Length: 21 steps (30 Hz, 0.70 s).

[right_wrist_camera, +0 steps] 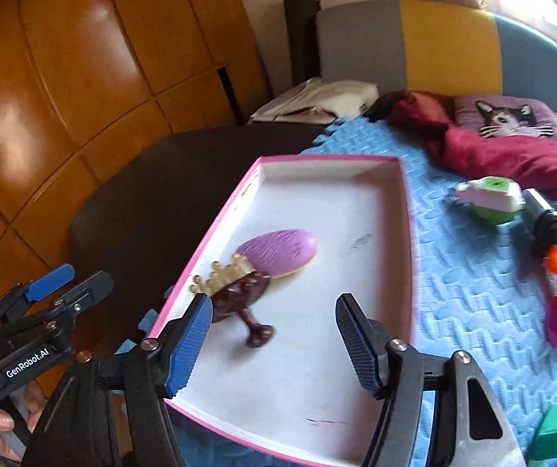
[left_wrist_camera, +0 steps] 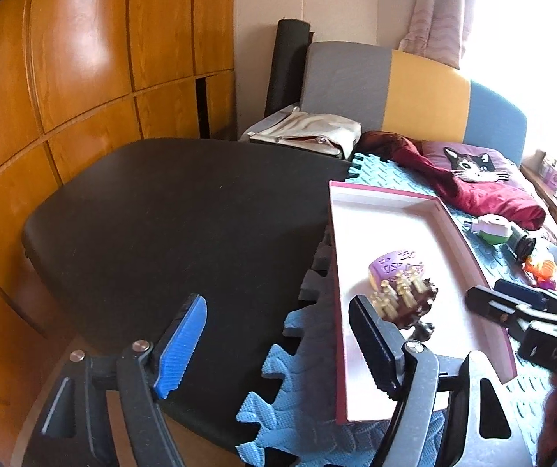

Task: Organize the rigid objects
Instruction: 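Carry the brown comb into the tray and release it with the right gripper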

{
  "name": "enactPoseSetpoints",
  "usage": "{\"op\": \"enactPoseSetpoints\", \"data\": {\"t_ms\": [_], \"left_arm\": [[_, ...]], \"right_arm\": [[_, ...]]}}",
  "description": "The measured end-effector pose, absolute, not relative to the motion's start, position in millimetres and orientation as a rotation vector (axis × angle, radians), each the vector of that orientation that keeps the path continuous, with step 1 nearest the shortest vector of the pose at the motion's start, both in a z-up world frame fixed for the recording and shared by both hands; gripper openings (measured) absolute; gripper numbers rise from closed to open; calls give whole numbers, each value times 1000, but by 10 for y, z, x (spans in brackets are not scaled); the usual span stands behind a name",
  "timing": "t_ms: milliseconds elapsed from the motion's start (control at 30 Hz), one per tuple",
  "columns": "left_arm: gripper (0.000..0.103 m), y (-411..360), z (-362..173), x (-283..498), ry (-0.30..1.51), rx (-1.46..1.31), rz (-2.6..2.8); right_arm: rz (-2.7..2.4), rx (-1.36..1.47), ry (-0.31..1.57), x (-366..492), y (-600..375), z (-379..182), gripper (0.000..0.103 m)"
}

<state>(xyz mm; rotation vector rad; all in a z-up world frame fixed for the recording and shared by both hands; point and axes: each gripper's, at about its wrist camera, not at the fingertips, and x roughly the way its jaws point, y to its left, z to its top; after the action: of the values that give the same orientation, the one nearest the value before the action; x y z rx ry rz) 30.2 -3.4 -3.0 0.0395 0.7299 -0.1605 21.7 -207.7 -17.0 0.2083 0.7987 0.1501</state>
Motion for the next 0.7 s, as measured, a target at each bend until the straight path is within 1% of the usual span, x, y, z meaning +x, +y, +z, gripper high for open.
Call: {"op": "enactPoseSetpoints", "data": {"t_ms": [433,700], "left_arm": [[79,-346,40,223,711,102,-239],[79,-656,97,190,701,137,-316]], "right_arm": [[-70,288,734,-296,-3009,2,67],[-267,336,681,-789,-3717,76,67]]}}
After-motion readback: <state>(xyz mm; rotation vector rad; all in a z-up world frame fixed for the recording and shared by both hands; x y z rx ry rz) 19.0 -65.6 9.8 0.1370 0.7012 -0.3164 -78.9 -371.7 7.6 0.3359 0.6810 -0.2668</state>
